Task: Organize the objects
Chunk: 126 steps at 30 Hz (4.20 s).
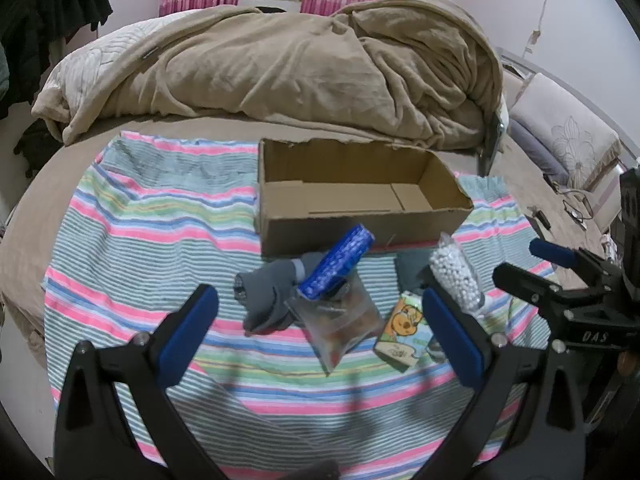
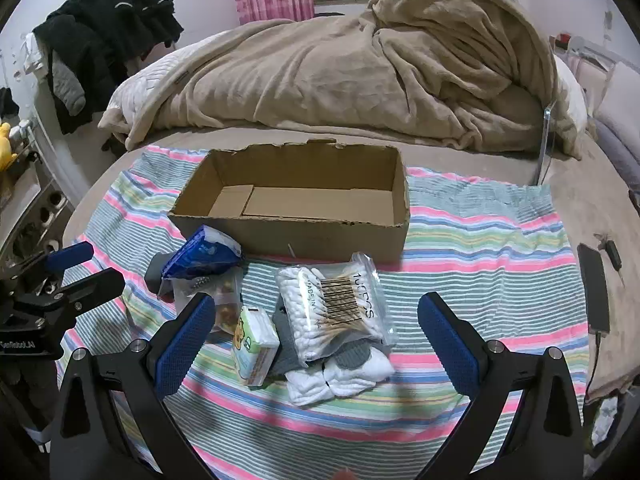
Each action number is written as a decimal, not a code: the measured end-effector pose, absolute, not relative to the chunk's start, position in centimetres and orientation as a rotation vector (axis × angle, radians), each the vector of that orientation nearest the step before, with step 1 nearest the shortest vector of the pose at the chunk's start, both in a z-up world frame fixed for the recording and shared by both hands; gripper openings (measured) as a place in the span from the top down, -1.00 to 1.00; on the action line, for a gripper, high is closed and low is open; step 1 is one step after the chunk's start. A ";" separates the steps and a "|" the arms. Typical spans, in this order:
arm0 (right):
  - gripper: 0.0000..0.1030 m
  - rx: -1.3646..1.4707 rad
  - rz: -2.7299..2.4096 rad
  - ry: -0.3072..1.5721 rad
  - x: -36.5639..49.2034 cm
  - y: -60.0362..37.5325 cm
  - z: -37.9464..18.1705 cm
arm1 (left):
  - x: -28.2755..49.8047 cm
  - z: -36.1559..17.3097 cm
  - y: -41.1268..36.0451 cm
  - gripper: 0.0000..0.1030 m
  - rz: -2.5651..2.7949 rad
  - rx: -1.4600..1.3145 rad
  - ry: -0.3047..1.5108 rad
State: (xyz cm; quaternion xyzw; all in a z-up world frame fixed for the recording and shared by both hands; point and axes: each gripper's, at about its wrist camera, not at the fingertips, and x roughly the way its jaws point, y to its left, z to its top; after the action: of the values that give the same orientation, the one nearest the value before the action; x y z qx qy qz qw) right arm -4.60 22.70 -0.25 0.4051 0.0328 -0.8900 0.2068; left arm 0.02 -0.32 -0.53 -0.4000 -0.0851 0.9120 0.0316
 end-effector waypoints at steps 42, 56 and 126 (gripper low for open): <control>-0.99 1.147 -2.480 0.077 -4.8 23.1 -0.4 | 0.1 -0.7 -0.2 -0.99 2.783 -1.245 -0.273; -0.99 1.150 -2.476 0.082 -4.6 22.8 -0.4 | 0.3 -0.7 -0.3 -0.99 2.764 -1.253 -0.305; -0.47 1.343 -2.284 -0.092 -11.1 23.1 -7.8 | -7.5 -7.6 1.5 0.23 2.577 -1.359 -0.181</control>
State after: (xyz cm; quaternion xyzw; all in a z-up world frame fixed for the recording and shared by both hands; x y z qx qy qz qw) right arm -11.12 23.08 -7.78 0.4916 -0.0336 -0.8356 0.2428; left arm -7.53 1.50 -7.61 -0.4629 -0.0616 0.8773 0.1111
